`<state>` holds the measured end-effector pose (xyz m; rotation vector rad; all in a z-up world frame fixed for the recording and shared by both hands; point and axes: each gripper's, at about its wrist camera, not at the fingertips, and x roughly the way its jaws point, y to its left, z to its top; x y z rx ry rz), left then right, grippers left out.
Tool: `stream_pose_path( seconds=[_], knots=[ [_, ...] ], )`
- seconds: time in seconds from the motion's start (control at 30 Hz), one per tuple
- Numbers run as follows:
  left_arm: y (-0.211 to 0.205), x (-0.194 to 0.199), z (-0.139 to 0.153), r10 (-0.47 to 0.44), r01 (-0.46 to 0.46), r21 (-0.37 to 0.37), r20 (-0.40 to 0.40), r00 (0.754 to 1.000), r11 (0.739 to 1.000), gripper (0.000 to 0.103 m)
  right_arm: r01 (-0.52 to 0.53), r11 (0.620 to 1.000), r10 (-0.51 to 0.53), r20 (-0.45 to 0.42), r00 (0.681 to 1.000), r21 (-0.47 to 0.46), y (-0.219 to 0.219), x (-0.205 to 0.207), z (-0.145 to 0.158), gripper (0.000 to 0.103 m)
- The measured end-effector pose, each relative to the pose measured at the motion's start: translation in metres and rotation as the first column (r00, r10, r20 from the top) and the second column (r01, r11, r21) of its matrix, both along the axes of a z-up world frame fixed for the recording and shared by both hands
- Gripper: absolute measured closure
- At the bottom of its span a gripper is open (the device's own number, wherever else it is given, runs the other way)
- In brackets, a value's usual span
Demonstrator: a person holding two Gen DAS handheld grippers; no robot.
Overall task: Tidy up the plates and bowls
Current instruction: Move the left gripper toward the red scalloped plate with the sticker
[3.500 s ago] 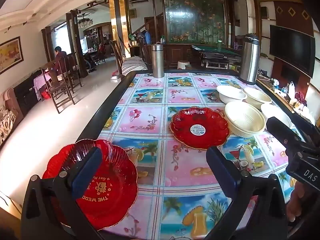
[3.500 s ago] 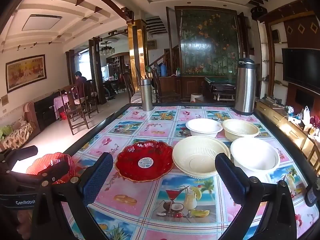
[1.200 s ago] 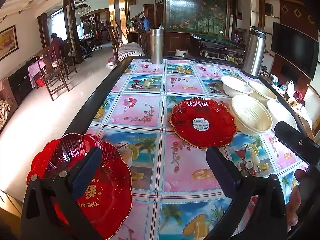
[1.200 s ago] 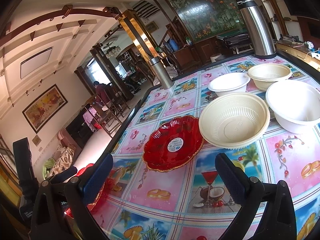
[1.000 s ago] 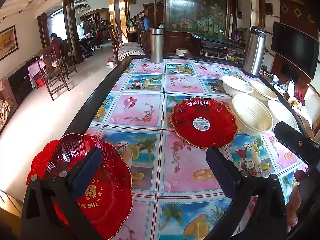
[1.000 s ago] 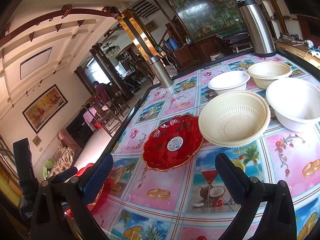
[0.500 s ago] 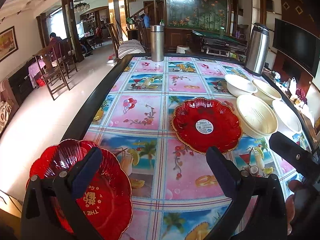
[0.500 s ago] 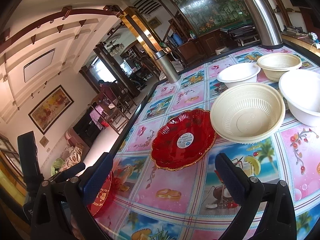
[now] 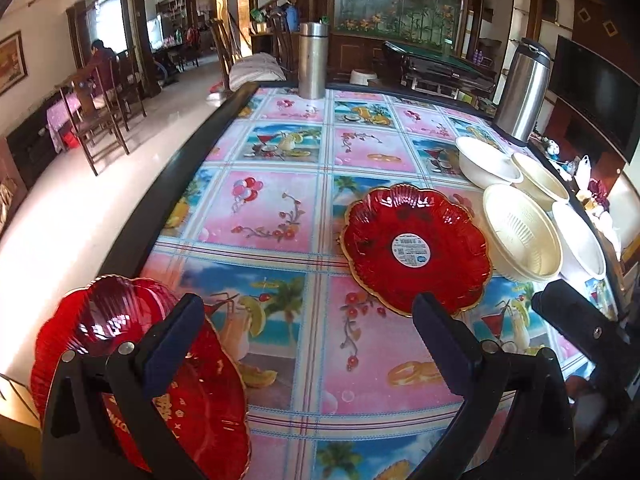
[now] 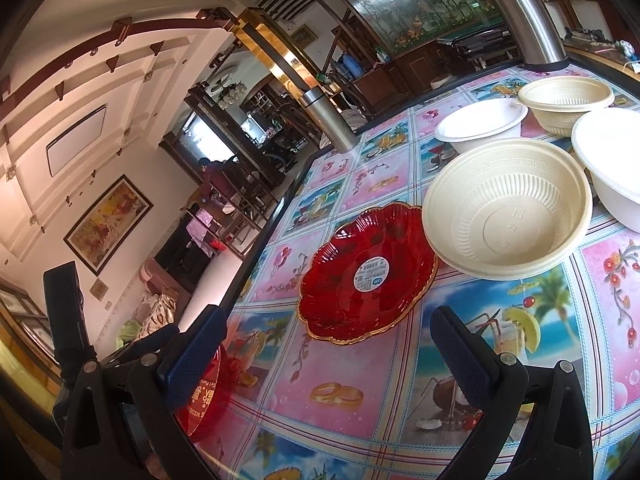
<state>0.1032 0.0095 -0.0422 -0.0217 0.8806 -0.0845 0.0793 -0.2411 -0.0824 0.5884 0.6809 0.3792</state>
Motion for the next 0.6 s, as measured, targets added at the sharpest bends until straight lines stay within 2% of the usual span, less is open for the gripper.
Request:
stream_pose_path(
  seconds=[0.1,0.17,0.23,0.37,0.43,0.53,0.6],
  knots=[
    [0.005,0.025,-0.009,-0.014,-0.003,-0.132,-0.123,0.992,0.991,0.0,0.0,0.999,0.001,-0.025,1.0,0.042,-0.004,0.007,-0.004,0.0],
    [0.008,0.041,-0.017,-0.023,-0.028,-0.242,-0.208,0.978,0.97,0.0,0.001,0.996,0.004,-0.047,0.999,0.093,-0.007,0.012,-0.007,0.0],
    [0.014,0.055,-0.027,-0.034,-0.069,-0.353,-0.278,0.96,0.933,0.0,0.006,0.987,0.005,-0.071,0.997,0.158,-0.012,0.018,-0.011,0.0],
    [0.024,0.073,-0.046,-0.031,-0.177,-0.496,-0.383,0.923,0.85,0.0,0.043,0.963,-0.007,-0.135,0.991,0.267,-0.02,0.029,-0.022,0.0],
    [0.024,0.078,-0.053,-0.039,-0.206,-0.523,-0.42,0.907,0.827,0.0,0.067,0.948,-0.013,-0.172,0.985,0.312,-0.022,0.033,-0.029,0.0],
    [0.021,0.084,-0.053,-0.032,-0.212,-0.512,-0.427,0.904,0.832,0.0,0.096,0.928,-0.016,-0.22,0.975,0.359,-0.025,0.041,-0.042,0.001],
    [0.02,0.086,-0.054,-0.034,-0.217,-0.522,-0.429,0.903,0.825,0.0,0.114,0.914,-0.019,-0.239,0.971,0.39,-0.026,0.045,-0.049,0.001]
  ],
)
